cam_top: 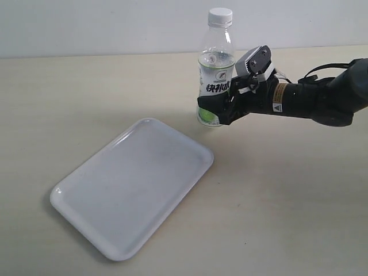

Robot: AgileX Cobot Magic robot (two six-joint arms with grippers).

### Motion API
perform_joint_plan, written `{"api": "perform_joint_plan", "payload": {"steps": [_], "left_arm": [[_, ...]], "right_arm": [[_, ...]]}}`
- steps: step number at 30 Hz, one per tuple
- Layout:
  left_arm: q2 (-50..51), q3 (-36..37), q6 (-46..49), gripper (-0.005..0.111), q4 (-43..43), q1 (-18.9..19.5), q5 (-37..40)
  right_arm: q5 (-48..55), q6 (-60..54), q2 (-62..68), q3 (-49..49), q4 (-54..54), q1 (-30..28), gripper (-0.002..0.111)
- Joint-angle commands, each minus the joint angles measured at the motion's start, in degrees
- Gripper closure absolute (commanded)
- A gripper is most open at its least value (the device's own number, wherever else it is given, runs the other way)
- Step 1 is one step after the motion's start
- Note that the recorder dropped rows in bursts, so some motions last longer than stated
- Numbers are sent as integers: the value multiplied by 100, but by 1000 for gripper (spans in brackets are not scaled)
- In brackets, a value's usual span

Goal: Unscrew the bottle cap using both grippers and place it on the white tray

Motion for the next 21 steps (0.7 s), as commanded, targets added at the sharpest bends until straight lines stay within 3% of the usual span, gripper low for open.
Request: {"api": "perform_joint_plan", "payload": {"steps": [1, 15, 21], "left_arm": [[-37, 19, 28, 107, 36, -32, -10], [-2, 19, 287, 107, 58, -32, -163], [932, 19, 363, 107, 58, -32, -843]], "right_arm": [[-201, -190, -133, 149, 235, 6, 108], [-368, -153, -137, 173, 236, 6, 108], [-405, -264, -137, 173, 30, 6, 108]]}}
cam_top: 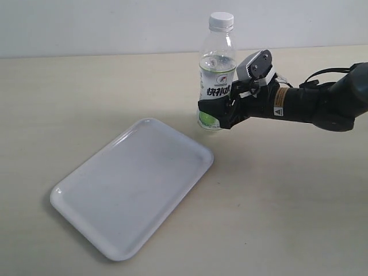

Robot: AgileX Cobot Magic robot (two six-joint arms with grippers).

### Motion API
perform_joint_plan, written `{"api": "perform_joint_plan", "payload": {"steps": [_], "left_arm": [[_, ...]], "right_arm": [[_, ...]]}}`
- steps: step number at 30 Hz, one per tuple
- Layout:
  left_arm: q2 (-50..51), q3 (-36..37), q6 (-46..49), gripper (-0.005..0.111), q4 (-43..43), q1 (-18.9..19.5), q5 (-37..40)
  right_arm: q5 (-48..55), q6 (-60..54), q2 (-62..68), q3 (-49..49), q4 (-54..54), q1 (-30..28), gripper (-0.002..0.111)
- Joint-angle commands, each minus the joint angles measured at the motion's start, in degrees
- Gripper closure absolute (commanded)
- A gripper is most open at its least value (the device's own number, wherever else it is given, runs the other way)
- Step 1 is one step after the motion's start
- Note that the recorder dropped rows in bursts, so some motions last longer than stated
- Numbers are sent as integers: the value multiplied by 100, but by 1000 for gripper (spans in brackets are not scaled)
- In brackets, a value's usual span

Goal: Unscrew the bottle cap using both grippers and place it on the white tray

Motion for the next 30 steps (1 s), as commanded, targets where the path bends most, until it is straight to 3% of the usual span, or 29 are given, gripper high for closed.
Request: {"api": "perform_joint_plan", "payload": {"steps": [1, 7, 14, 26, 30], "left_arm": [[705, 19, 93, 107, 20, -32, -546], [1757, -359, 121, 107, 160, -32, -1018], [2976, -1350, -912, 107, 1714, -32, -955], [5077, -2712, -1848, 107, 3331, -32, -1353], [5623, -3486, -3161, 107, 4847, -32, -1563]], "right_arm": [[-309, -149, -137, -2, -100, 6, 108], [-309, -307, -137, -2, -89, 6, 108], [-493, -551, -146, -2, -217, 6, 108], [-504, -1188, -146, -2, -302, 6, 108], [-492, -1188, -146, -2, -315, 6, 108]]}}
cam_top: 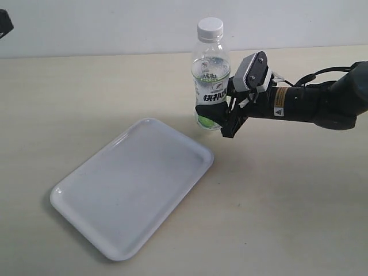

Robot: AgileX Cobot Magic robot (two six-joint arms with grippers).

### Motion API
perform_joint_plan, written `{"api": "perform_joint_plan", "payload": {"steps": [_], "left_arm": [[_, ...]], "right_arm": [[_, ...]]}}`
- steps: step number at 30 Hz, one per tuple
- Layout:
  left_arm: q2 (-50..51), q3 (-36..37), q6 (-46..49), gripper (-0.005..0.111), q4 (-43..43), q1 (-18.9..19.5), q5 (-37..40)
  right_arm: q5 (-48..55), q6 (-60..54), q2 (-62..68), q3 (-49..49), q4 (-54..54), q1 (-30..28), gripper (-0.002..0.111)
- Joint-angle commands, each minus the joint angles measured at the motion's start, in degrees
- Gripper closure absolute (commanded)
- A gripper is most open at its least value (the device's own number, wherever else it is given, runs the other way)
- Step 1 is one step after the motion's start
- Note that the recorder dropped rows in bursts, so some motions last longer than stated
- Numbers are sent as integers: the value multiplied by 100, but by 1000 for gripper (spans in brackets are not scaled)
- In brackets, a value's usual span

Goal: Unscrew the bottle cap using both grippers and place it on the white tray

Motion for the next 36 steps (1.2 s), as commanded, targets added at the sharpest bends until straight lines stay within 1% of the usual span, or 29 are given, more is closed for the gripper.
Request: {"api": "perform_joint_plan", "payload": {"steps": [1, 4, 8, 9, 10, 14, 15, 18, 20, 22, 24, 26, 28, 29, 30, 31, 32, 33, 34, 35, 36], "left_arm": [[595, -953, -1549, 107, 1865, -32, -398], [1077, -1801, -2692, 107, 2902, -32, -582], [1787, -2836, -3648, 107, 3961, -32, -582], [1965, -3076, -3874, 107, 3961, -32, -637], [2124, -3281, -3903, 107, 3961, -32, -726], [2645, -3887, -3879, 107, 3961, -32, -872], [2744, -4033, -3736, 107, 3961, -32, -920], [3067, -4322, -2837, 107, 3961, -32, -857], [3228, -4410, -1854, 107, 3961, -32, -573], [3335, -4434, -869, 107, 3961, -60, 102], [3374, -4448, -46, 107, 3961, -174, 1361], [3469, -4462, 552, 107, 3961, -437, 3548], [3694, -4588, 1341, 107, 3961, -664, 5316], [3851, -4679, 1791, 107, 3961, -738, 5976], [3999, -4768, 2166, 107, 3811, -799, 6424], [4143, -4943, 2917, 107, 3123, -938, 6705], [4222, -5073, 3592, 107, 2448, -1001, 6799], [4288, -5205, 4645, 107, 1631, -1116, 6812], [4410, -5520, 7020, 107, -584, -1361, 6877], [4444, -5688, 7935, 107, -1678, -1460, 6968], [4547, -6062, 9694, 107, -3538, -1748, 7353]], "right_arm": [[-238, -70, -99, -2, 35, 6, 108], [-143, -70, -99, -2, 24, 6, 108], [13, -70, -99, -2, 24, 6, 108], [13, -70, -99, -2, 24, 6, 108], [13, -70, -99, -2, 24, 6, 108], [13, -70, -99, -2, 0, 6, 108], [13, -70, -99, -2, 0, 6, 108], [2, -70, -99, -2, 2, 6, 108], [-9, -70, -99, -2, 2, 6, 108], [-9, -70, -99, -2, 2, 6, 108], [-7, -70, -99, -2, -16, 6, 108], [3, -70, -99, -2, -15, 6, 108], [14, -70, -99, -2, -15, 6, 108], [14, -70, -99, -2, -15, 6, 108], [14, -70, -99, -2, -15, 6, 108], [14, -70, -99, -2, -15, 6, 108], [12, -52, -99, -2, -15, 6, 108], [12, -52, -99, -2, -15, 6, 108], [12, -52, -99, -2, -15, 6, 108], [12, -52, -99, -2, -15, 6, 108], [12, -78, -99, -2, -39, 6, 108]]}}
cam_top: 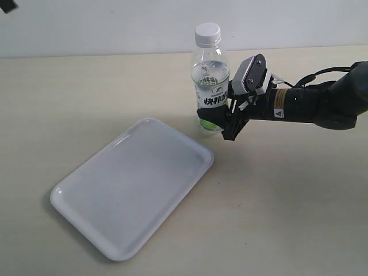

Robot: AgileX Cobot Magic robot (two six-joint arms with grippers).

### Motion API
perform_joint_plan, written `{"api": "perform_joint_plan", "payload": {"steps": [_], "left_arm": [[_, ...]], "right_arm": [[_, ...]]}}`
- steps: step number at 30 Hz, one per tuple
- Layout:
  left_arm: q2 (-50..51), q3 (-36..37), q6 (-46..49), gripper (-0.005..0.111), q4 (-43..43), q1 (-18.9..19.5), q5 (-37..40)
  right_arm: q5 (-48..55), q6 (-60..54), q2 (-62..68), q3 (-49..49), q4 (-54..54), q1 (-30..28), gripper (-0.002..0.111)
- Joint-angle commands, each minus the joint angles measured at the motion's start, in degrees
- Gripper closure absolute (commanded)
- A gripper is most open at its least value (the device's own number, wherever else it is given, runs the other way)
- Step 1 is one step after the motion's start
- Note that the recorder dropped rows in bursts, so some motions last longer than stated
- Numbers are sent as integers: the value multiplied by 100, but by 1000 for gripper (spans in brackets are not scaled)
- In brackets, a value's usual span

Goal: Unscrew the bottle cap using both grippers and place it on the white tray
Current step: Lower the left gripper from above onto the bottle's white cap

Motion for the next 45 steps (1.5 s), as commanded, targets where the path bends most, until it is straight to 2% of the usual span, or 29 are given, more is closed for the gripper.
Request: {"api": "perform_joint_plan", "payload": {"steps": [1, 2, 4, 8, 11, 12, 13, 14, 17, 19, 22, 25, 30, 35, 38, 45], "left_arm": [[243, -920, 4966, 107, -5126, -712, 876], [332, -1284, 5809, 107, -6215, -937, 1209], [399, -1665, 6038, 107, -6905, -1252, 1181], [413, -1849, 5906, 105, -7110, -1771, 824], [547, -1849, 6046, 84, -7229, -2024, 1178], [610, -1849, 6080, 70, -7229, -2076, 1285], [645, -1849, 6080, 63, -7229, -2088, 1285], [716, -1849, 6026, 50, -7229, -2127, 1210], [764, -1849, 5982, 35, -7229, -2127, 1103], [764, -1849, 5628, 35, -7229, -2127, 1208], [764, -1849, 5643, 36, -7121, -2237, 1295], [764, -1849, 5981, 36, -7121, -2485, 1309], [798, -1849, 6311, 36, -7082, -2654, 1403], [875, -1849, 6366, 36, -6838, -2654, 1753], [946, -1853, 5933, 39, -6473, -2641, 1624], [972, -1853, 5863, 39, -6483, -2655, 1259]], "right_arm": [[-201, -101, -99, -2, 36, 6, 108], [-201, -247, -99, -2, -40, 30, 108], [-43, -484, -99, -2, 57, 136, 108], [183, -768, -99, -2, 429, 328, 108], [193, -767, -99, -2, 515, 328, 108], [193, -782, -99, -2, 544, 328, 108], [237, -795, -99, -2, 584, 328, 108], [275, -795, -99, -2, 617, 328, 108], [406, -820, -99, -2, 665, 328, 108], [406, -904, -99, -2, 716, 328, 108], [406, -1091, -88, -2, 903, 328, 108], [522, -1433, -88, -2, 903, 328, 108], [534, -1692, -88, -2, 998, 328, 108], [534, -1691, -88, -2, 1011, 328, 108], [534, -1691, -88, -2, 1011, 328, 108], [534, -1028, -79, -2, 992, 317, 108]]}}
